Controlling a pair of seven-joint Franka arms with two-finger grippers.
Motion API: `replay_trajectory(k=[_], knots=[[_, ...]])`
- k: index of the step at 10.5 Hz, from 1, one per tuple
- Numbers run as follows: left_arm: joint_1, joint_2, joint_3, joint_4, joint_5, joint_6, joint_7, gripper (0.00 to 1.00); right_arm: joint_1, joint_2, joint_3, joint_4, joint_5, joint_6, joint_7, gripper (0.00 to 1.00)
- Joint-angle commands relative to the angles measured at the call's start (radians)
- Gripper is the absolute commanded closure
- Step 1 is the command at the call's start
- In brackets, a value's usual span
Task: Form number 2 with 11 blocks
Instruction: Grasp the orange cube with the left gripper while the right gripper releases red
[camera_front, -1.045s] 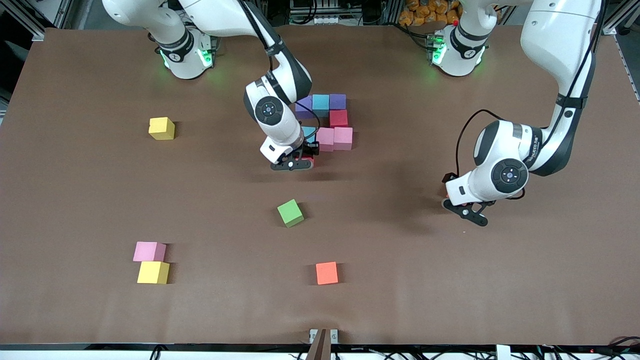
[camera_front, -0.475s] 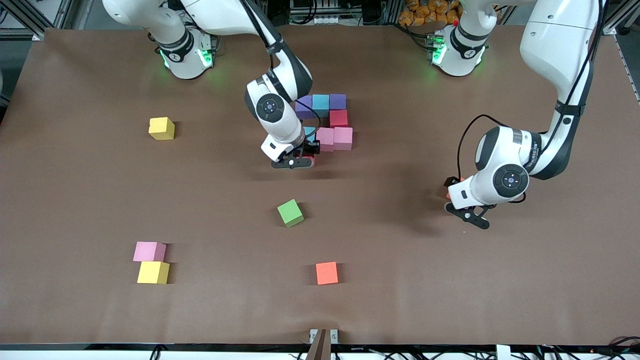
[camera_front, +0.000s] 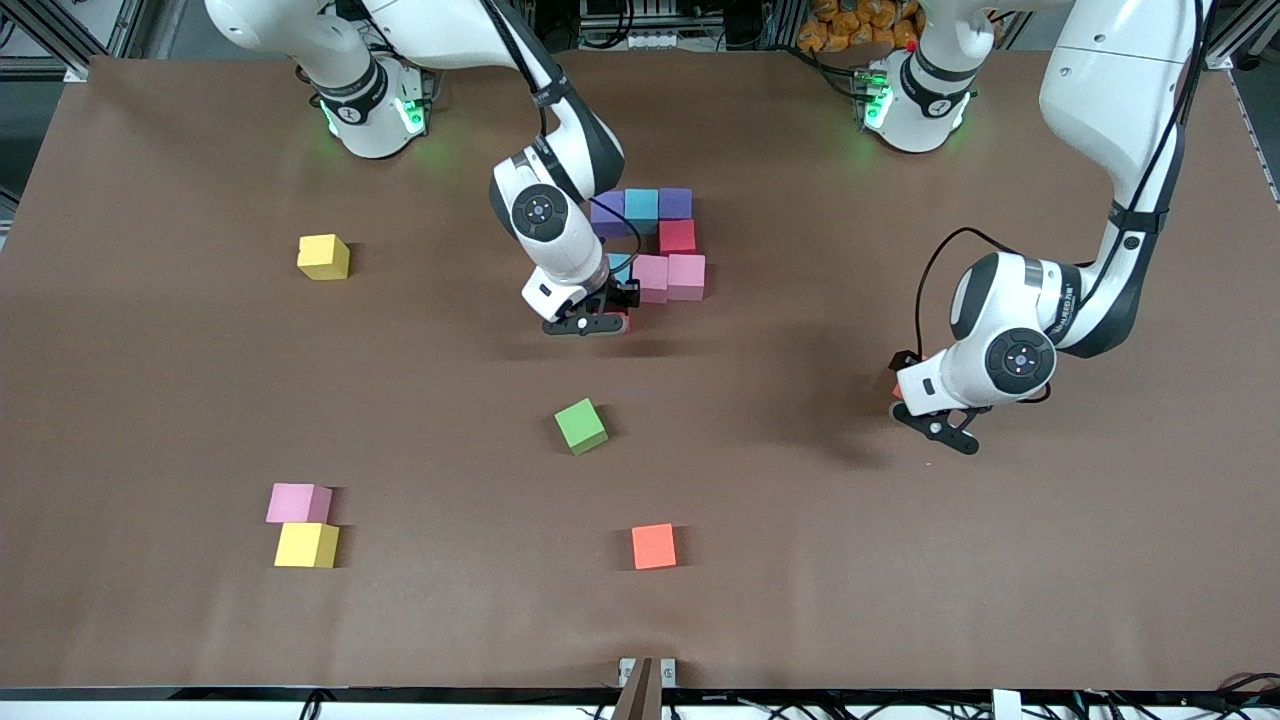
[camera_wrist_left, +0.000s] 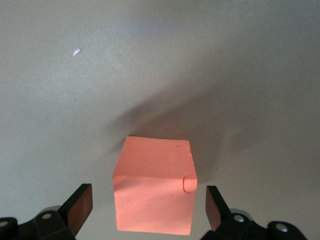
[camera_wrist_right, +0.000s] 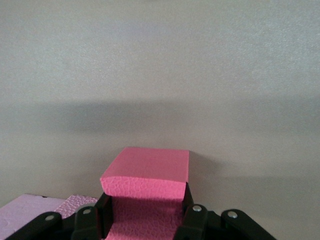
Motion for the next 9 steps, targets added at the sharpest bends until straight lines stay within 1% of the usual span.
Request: replay_trajectory(k=[1,2,3,7,9], knots=[[-0.003,-0.017,0.024,-0.041,0.002,0.047,0.016,0.0,0.026,-0.018,-0.007,-0.042,0.017,0.017,0.012,0.61],[-0.003,-0.017,0.029,-0.055,0.002,0.065,0.016,0.0,0.024,-0.018,-0.007,-0.04,0.017,0.015,0.015,0.26],[-0.003,-0.017,0.029,-0.059,0.002,0.076,0.016,0.0,0.023,-0.017,-0.007,-0.039,0.017,0.013,0.024,0.0],[-0.005,-0.014,0.03,-0.061,0.002,0.079,0.016,0.0,0.014,-0.024,-0.012,-0.017,0.018,-0.003,0.061,0.0],[-0.005,-0.017,0.03,-0.061,0.002,0.077,0.016,0.01,-0.015,-0.063,-0.013,-0.005,0.026,-0.046,0.063,0.0]])
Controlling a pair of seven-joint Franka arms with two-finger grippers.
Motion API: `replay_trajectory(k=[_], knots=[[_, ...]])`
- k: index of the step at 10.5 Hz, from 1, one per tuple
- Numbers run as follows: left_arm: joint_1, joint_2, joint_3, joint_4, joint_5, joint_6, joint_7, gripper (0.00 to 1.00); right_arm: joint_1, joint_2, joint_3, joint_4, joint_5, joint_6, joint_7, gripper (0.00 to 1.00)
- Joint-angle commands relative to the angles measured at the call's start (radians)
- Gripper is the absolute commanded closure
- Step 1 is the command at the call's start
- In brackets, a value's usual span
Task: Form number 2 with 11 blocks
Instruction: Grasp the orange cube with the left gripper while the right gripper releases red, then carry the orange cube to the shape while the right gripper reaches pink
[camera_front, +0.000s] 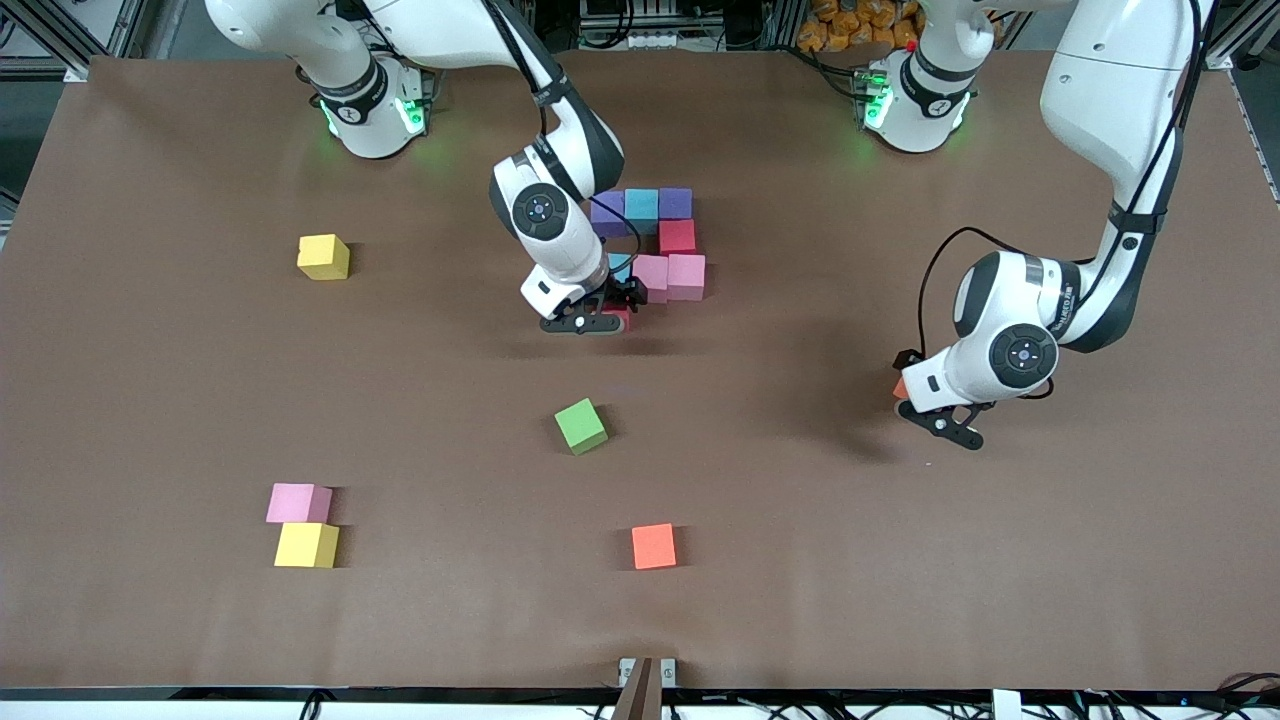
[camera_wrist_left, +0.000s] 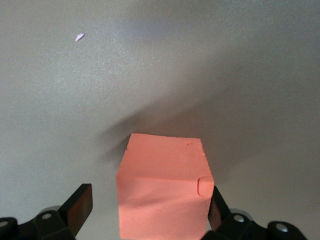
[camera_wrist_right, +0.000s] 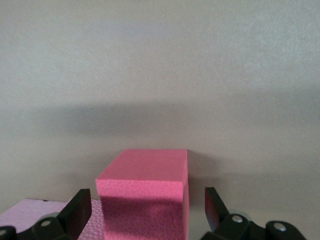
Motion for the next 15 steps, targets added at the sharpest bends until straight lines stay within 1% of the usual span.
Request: replay_trajectory(k=[1,2,3,4,6,7,8,9,10,11,12,14,15], knots=[[-0.006,-0.017,0.007,-0.018,0.002,0.014,0.016,0.08,-0.033,-0.078,-0.006,0.001,0.017,-0.067,0.013,0.0],[-0.004,-0.017,0.007,-0.018,0.002,0.014,0.016,0.17,-0.044,-0.101,-0.01,0.001,0.016,-0.072,0.0,0.0],[-0.006,-0.017,0.007,-0.018,0.0,0.014,0.016,0.28,-0.061,-0.116,-0.01,0.004,0.002,-0.072,-0.001,0.0],[-0.006,-0.017,0.007,-0.018,0.0,0.014,0.016,0.37,-0.089,-0.124,-0.013,0.019,-0.001,-0.073,-0.019,0.0],[-0.007,-0.017,0.007,-0.015,0.0,0.014,0.016,0.55,-0.16,-0.13,-0.021,0.067,-0.01,-0.119,-0.067,0.0],[-0.009,-0.02,0.01,-0.007,0.0,0.011,0.013,0.55,-0.203,-0.127,-0.026,0.106,-0.059,-0.166,-0.076,0.0],[-0.009,-0.026,0.009,0.005,-0.004,0.004,0.016,0.54,-0.255,-0.123,-0.026,0.146,-0.128,-0.217,-0.081,0.0],[-0.009,-0.033,0.007,0.04,-0.017,-0.026,0.017,0.54,-0.305,-0.118,-0.026,0.174,-0.174,-0.245,-0.09,0.0],[-0.016,-0.031,0.0,0.1,-0.018,-0.084,0.011,0.54,-0.354,-0.117,-0.026,0.185,-0.196,-0.253,-0.13,0.0],[-0.041,-0.028,-0.003,0.158,-0.041,-0.132,-0.001,0.54,-0.41,-0.117,-0.026,0.187,-0.201,-0.253,-0.227,0.0],[-0.068,-0.027,-0.002,0.203,-0.09,-0.162,-0.016,0.54,-0.467,-0.115,-0.026,0.19,-0.201,-0.253,-0.353,0.0],[-0.125,-0.022,0.006,0.252,-0.177,-0.172,-0.061,0.54,-0.559,-0.107,-0.026,0.199,-0.201,-0.253,-0.534,0.0],[-0.163,-0.017,0.009,0.271,-0.193,-0.172,-0.099,0.54,-0.604,-0.097,-0.024,0.213,-0.201,-0.253,-0.612,0.0]])
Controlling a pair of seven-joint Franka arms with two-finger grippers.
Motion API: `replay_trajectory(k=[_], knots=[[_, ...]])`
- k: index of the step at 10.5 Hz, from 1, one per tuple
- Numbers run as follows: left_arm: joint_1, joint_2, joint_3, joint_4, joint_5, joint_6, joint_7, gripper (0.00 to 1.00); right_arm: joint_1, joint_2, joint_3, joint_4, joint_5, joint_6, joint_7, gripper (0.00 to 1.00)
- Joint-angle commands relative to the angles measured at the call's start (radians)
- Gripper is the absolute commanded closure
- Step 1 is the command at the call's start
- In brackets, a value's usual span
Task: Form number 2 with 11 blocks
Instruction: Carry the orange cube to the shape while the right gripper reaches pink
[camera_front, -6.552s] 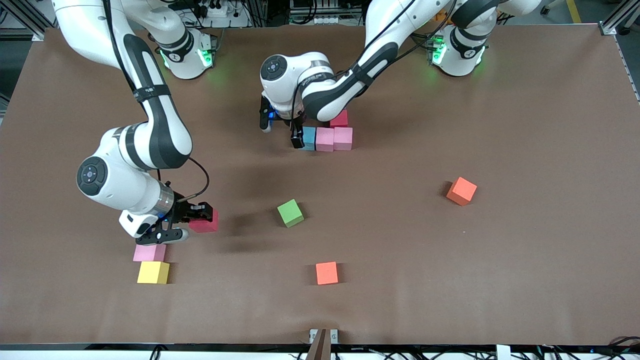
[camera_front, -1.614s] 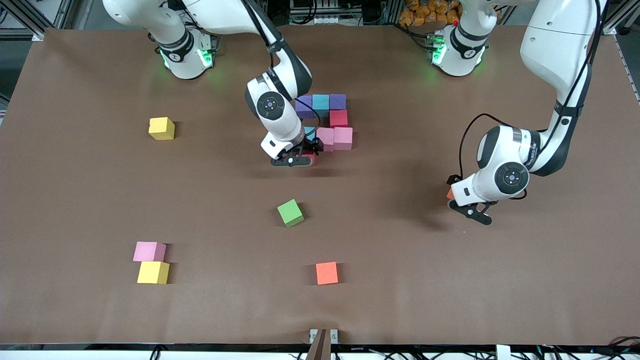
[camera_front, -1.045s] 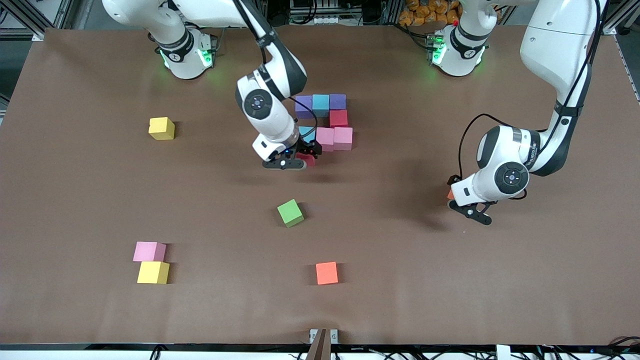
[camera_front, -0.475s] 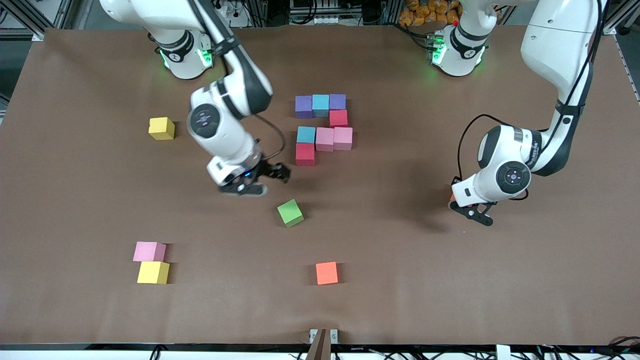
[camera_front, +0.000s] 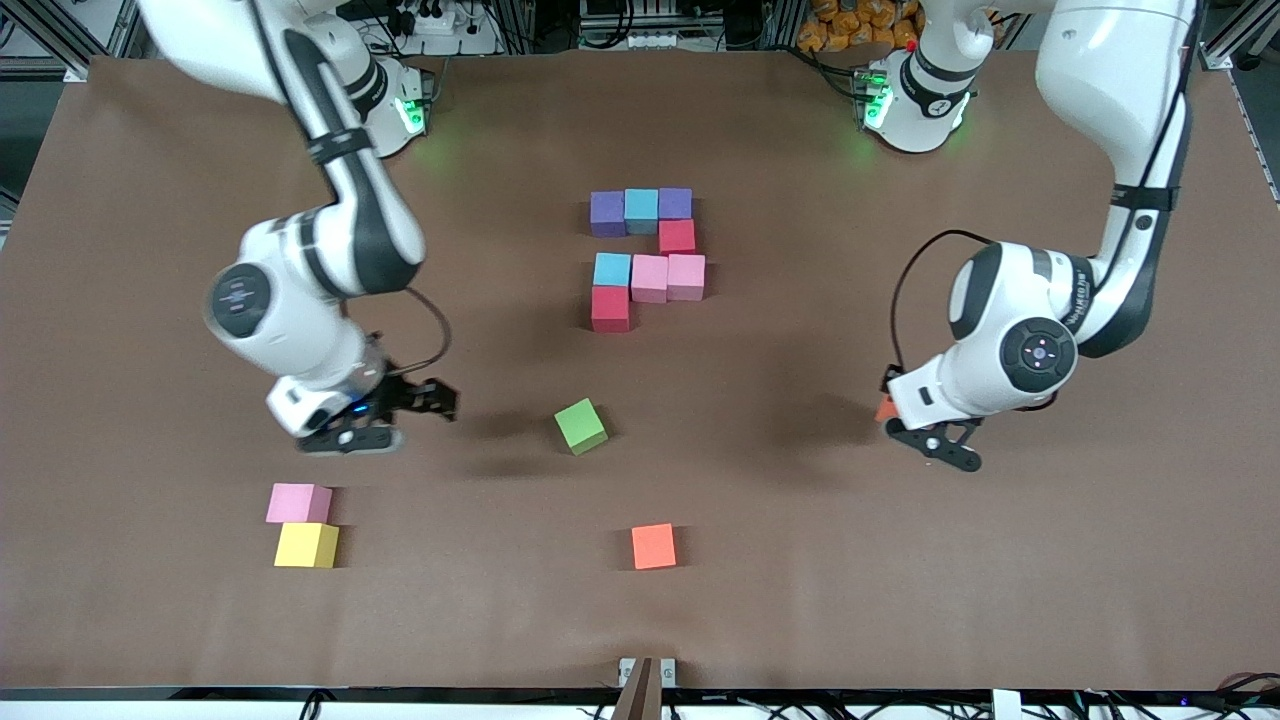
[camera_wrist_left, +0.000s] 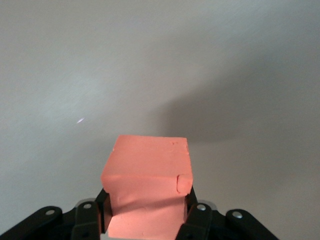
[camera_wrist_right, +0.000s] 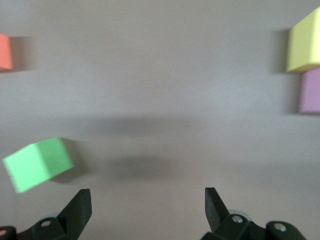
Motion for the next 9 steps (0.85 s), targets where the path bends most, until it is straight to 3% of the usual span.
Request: replay_trajectory(k=[1,3,5,7,9], knots=[[-0.088,0.017,0.016,0.06,-0.041,-0.022,-0.105,0.54,-0.101,0.03,0.018,0.042,-0.02,-0.016,-0.144,0.0],[-0.156,0.035,0.016,0.118,-0.044,-0.022,-0.236,0.54,-0.166,0.04,0.016,0.046,-0.021,-0.007,-0.169,0.0],[-0.242,0.089,0.03,0.196,-0.128,-0.02,-0.435,0.55,-0.239,0.047,0.016,0.048,-0.049,0.024,-0.182,0.0],[-0.441,0.152,0.193,0.27,-0.182,-0.02,-0.552,0.56,-0.295,0.091,0.018,0.057,-0.099,0.132,-0.264,0.0],[-0.55,0.215,0.292,0.339,-0.346,-0.02,-0.58,0.57,-0.327,0.16,0.019,0.111,-0.086,0.146,-0.258,0.0]])
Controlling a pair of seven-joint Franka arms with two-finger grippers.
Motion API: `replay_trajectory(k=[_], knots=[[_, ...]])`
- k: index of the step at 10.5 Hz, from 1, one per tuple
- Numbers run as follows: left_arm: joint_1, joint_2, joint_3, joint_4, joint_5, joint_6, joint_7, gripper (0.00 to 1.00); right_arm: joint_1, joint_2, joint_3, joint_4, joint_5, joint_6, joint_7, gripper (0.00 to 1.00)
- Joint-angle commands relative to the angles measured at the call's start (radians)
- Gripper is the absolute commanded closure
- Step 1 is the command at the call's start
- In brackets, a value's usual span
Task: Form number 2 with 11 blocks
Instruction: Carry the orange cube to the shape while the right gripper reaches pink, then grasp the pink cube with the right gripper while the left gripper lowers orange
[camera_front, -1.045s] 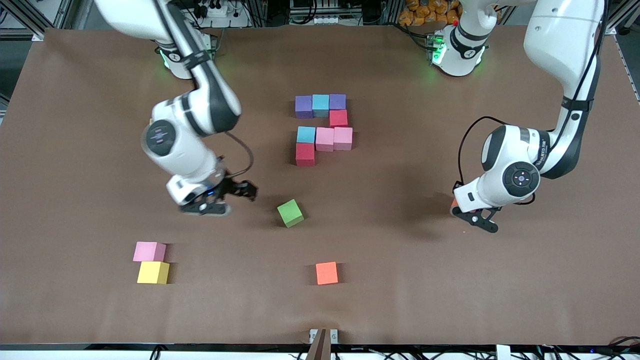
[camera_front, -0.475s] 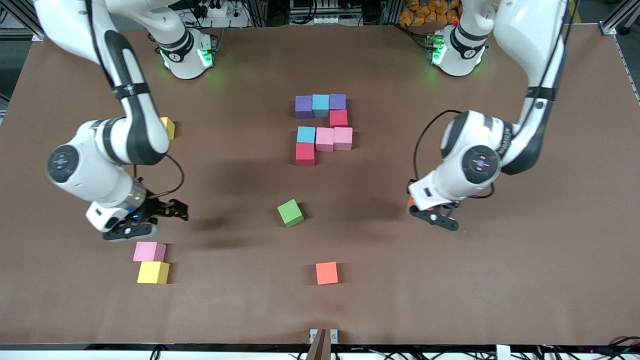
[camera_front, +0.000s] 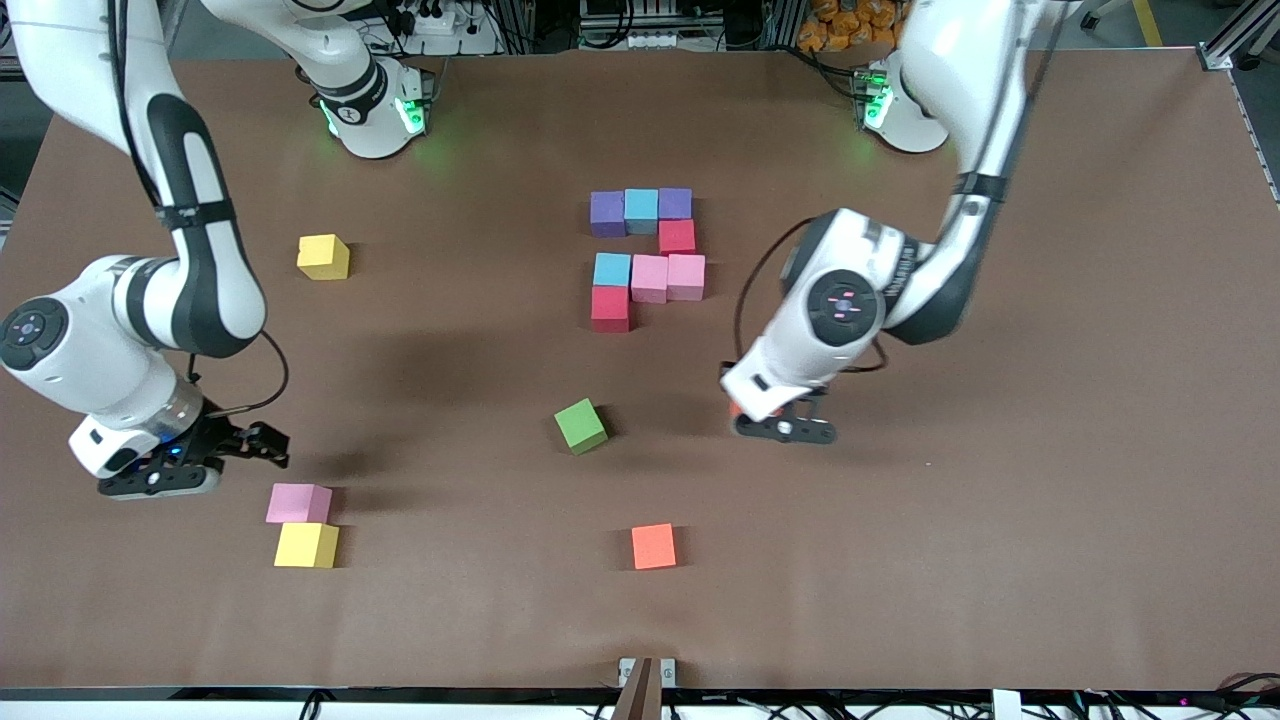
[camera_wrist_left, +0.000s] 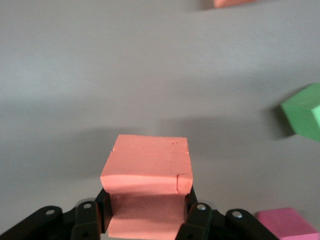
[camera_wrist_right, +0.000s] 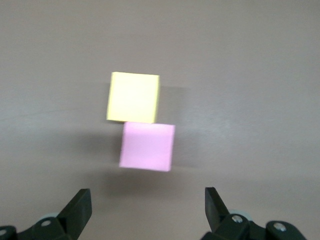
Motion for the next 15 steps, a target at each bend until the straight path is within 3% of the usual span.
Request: replay_trajectory(k=[1,2,4,7,10,15], knots=[[-0.144,0.096,0.146,0.115,-0.155,-0.02,-0.07,0.58,-0.028,0.099,0.019,0.07,0.012,0.05,0.004,0.0],[-0.214,0.134,0.206,0.135,-0.202,-0.02,-0.104,0.61,-0.027,0.135,0.019,0.083,0.051,0.09,0.007,0.0],[-0.297,0.215,0.248,0.187,-0.276,-0.02,-0.195,0.63,-0.027,0.191,0.018,0.129,0.121,0.1,0.006,0.0],[-0.325,0.228,0.237,0.19,-0.315,-0.02,-0.278,0.63,-0.025,0.244,0.023,0.158,0.142,0.158,0.011,0.0],[-0.353,0.245,0.24,0.19,-0.332,-0.02,-0.278,0.63,-0.013,0.298,0.026,0.198,0.233,0.184,0.014,0.0],[-0.387,0.266,0.24,0.2,-0.332,-0.017,-0.27,0.61,-0.008,0.305,0.028,0.201,0.274,0.172,0.02,0.0]])
